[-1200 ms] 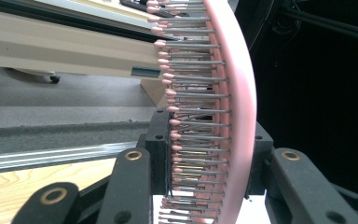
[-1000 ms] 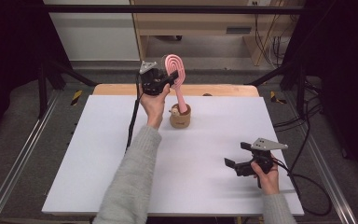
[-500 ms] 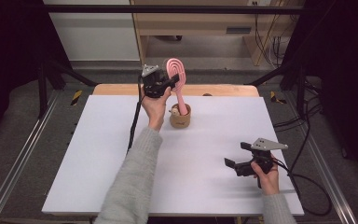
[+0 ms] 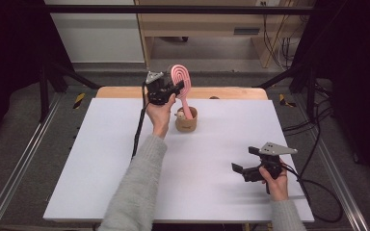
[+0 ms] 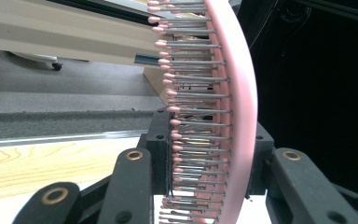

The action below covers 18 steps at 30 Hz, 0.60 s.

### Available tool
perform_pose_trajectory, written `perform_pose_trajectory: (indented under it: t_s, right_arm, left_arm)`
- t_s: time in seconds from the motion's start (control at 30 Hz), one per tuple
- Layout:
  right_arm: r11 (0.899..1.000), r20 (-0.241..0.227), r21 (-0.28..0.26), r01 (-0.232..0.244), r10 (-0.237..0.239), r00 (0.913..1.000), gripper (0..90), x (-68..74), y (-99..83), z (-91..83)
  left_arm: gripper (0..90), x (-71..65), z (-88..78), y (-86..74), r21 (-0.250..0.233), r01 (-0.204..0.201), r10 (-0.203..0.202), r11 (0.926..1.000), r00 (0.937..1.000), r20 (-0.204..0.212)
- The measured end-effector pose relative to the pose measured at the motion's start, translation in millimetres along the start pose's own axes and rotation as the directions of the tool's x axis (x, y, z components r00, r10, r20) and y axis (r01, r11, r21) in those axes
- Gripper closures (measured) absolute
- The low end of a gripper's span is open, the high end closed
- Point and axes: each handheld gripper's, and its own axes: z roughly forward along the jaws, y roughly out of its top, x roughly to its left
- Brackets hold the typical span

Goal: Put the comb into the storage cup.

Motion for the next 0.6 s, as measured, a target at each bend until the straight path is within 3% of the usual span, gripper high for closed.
perform_pose_trajectory:
  t_s: [0.6]
  right_arm:
    - [1.000, 0.001, 0.000, 0.001, -0.001, 1.0000, 0.4, 0.0, 0.0, 0.0]
  left_arm:
    - [63.0, 5.1, 3.8, -15.7, 0.019, 0.008, -0.008, 0.9998, 1.0000, -0.001]
